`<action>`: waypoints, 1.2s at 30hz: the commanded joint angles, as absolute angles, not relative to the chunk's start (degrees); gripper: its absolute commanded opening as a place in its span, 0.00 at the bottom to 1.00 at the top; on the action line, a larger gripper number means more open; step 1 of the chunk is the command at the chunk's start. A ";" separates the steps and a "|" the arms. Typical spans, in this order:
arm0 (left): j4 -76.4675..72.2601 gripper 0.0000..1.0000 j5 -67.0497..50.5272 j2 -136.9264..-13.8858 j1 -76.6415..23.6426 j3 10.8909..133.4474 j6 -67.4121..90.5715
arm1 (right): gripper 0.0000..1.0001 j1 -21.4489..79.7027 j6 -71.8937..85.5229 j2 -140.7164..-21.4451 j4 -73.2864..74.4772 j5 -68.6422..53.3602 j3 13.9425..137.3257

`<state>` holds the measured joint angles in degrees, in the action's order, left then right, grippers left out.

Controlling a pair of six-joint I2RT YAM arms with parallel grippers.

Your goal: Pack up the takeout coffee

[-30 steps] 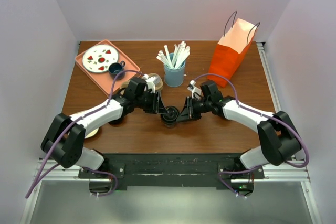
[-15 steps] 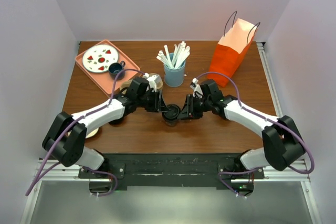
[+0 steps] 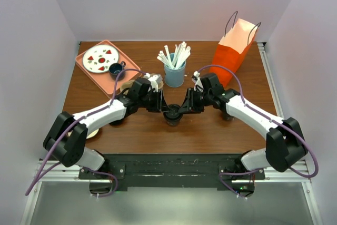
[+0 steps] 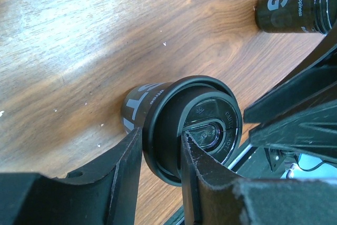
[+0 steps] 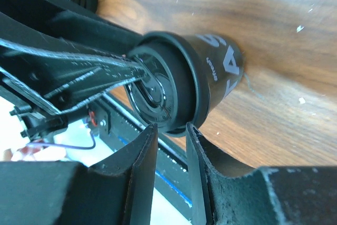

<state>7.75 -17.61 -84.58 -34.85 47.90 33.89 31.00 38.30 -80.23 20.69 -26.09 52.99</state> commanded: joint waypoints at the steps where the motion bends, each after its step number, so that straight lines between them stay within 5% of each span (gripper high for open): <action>1: 25.49 0.31 -6.15 -91.93 -35.77 42.36 28.92 | 0.32 30.94 35.77 -79.36 23.73 -21.45 57.57; 36: 25.75 0.31 -5.71 -92.02 -36.12 42.28 29.53 | 0.24 31.20 38.67 -82.09 20.30 -16.79 47.82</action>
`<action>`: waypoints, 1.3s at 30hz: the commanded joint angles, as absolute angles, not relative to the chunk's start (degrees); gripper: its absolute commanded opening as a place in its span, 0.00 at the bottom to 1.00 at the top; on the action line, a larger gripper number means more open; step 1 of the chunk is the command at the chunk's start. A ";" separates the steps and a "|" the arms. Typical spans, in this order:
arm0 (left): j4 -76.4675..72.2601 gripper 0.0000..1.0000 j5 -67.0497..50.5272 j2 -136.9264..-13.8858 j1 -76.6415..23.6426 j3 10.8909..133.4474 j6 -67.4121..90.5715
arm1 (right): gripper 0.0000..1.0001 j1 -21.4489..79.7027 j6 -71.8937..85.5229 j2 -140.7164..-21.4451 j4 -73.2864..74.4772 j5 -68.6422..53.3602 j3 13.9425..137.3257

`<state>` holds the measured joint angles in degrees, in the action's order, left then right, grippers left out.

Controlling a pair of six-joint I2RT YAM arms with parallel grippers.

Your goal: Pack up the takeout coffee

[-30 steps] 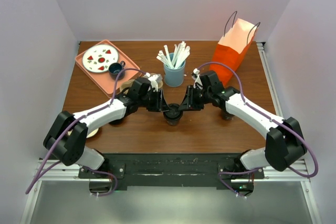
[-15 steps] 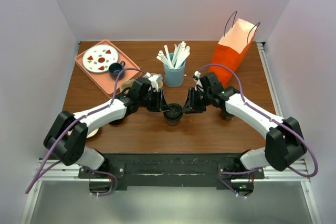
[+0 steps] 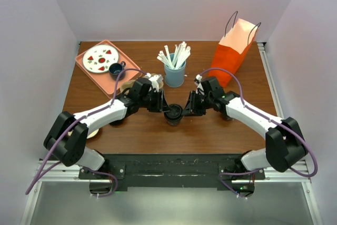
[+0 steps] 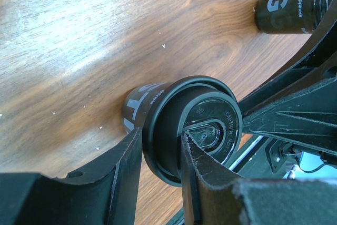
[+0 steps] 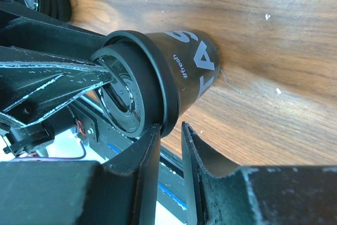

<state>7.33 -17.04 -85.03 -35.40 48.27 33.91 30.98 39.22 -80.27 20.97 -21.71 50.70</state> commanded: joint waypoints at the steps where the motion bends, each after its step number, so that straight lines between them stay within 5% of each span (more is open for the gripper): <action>1: 25.93 0.31 -5.63 -92.02 -36.12 42.36 29.53 | 0.22 31.11 38.41 -82.52 21.96 -14.00 47.64; 24: 28.30 0.28 -2.20 -92.90 -36.21 42.71 30.94 | 0.17 31.90 40.43 -83.68 18.63 -2.19 35.77; 31: 30.68 0.28 -1.49 -90.79 -36.21 43.15 31.29 | 0.28 31.90 39.63 -78.22 17.41 -17.81 45.96; 39: 30.41 0.28 -1.76 -91.84 -36.30 43.24 31.46 | 0.29 31.90 40.34 -77.43 10.82 -28.20 46.76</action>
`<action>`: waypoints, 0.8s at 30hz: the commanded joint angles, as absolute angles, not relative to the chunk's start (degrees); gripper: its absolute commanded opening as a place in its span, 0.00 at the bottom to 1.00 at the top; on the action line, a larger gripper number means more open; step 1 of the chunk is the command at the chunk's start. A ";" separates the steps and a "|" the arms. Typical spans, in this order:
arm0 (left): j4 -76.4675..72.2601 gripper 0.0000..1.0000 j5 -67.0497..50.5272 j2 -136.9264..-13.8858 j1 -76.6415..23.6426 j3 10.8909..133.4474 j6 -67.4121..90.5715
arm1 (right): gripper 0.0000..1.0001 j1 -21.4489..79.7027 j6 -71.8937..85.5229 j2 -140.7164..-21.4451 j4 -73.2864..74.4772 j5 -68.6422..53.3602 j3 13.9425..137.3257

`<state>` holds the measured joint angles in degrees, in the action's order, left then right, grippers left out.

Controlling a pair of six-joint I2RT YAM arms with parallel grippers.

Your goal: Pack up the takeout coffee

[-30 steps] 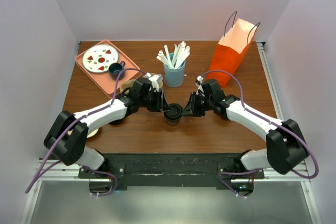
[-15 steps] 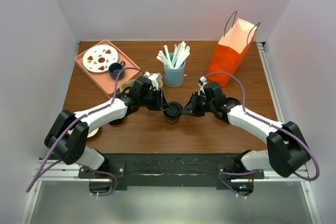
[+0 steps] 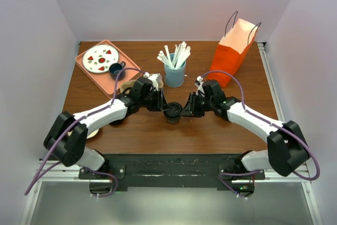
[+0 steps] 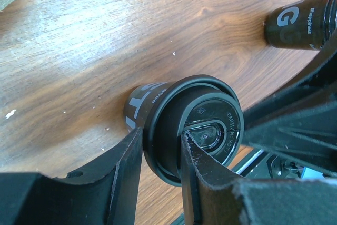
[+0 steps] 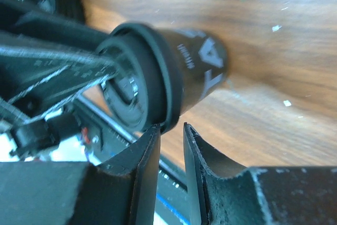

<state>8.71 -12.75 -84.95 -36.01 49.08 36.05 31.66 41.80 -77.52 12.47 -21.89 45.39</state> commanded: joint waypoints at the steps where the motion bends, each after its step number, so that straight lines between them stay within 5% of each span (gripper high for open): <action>1: 30.32 0.28 -1.84 -91.76 -36.21 43.33 31.46 | 0.29 31.82 40.08 -77.52 10.38 -28.91 46.67; 24: 30.15 0.28 -2.81 -92.72 -36.39 43.68 31.46 | 0.17 31.82 42.97 -82.35 11.51 -11.00 36.57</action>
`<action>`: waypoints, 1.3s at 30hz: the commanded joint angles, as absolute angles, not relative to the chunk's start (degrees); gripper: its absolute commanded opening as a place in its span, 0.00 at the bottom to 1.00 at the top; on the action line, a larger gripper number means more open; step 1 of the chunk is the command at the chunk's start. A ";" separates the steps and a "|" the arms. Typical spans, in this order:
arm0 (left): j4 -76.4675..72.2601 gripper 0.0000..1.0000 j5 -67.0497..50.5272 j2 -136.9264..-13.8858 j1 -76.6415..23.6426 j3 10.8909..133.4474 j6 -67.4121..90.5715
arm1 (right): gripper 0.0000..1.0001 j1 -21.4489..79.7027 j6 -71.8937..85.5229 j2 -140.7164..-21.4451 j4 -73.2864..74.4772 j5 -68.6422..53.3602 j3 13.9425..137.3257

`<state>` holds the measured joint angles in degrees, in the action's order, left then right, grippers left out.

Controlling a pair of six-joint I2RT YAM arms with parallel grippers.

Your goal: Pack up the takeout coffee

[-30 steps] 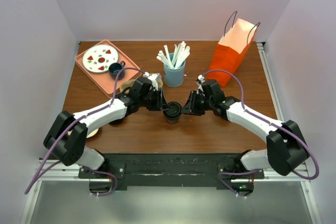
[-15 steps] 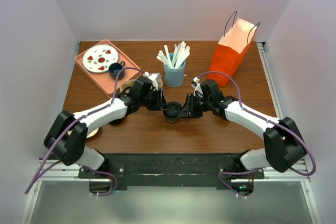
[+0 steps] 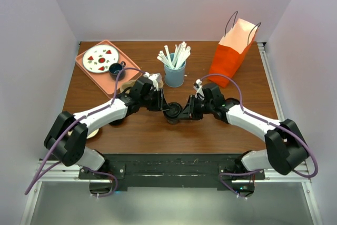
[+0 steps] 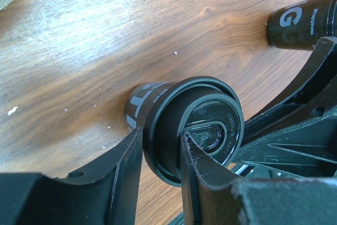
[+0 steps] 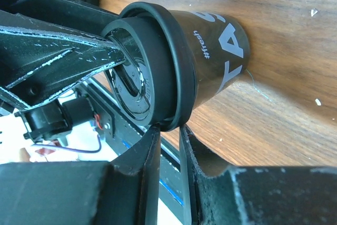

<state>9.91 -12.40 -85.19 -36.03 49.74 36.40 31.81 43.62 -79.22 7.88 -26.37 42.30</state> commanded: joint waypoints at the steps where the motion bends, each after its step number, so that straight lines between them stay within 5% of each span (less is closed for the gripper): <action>1: 30.15 0.28 -2.73 -92.99 -36.30 43.59 31.46 | 0.17 31.82 43.50 -82.35 11.51 -10.20 35.34; 22: 29.97 0.27 -2.29 -94.31 -36.30 43.68 31.20 | 0.18 34.19 43.60 -89.22 22.05 -4.66 40.32; 30: 30.32 0.27 -2.46 -93.78 -36.39 44.21 31.38 | 0.32 34.01 42.01 -79.98 29.09 -8.16 56.76; 39: 32.60 0.28 -3.34 -91.67 -36.30 46.32 32.34 | 0.37 33.84 43.15 -76.99 25.76 -9.31 57.13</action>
<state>10.20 -10.20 -86.24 -35.66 51.37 36.45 34.00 43.81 -79.77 26.20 -10.98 55.90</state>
